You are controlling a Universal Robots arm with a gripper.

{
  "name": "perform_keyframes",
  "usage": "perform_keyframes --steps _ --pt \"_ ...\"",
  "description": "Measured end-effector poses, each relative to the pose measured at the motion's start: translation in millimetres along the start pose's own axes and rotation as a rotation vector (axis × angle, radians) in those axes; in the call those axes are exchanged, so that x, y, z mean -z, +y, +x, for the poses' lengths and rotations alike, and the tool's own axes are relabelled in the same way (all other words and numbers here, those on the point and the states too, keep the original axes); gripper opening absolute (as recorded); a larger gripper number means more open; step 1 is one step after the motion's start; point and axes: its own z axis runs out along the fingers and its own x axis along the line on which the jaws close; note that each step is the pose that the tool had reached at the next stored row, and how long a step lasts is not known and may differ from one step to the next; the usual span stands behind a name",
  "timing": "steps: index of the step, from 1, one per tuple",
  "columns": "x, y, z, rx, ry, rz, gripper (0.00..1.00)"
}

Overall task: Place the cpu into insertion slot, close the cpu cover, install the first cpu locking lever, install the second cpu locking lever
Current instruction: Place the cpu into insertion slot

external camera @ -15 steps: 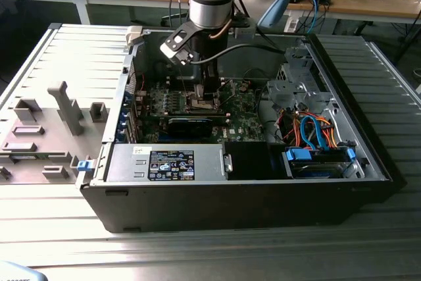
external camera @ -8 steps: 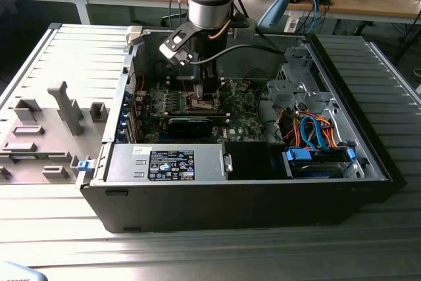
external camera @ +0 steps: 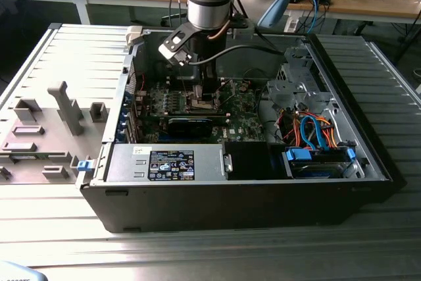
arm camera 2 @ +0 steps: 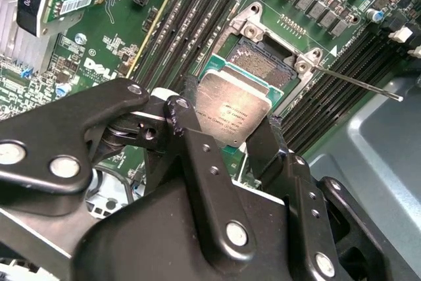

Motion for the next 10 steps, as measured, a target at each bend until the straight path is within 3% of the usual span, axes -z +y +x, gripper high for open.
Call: perform_keyframes --steps 10 --pt "-2.1 -2.5 0.2 0.000 0.0000 0.0000 0.54"
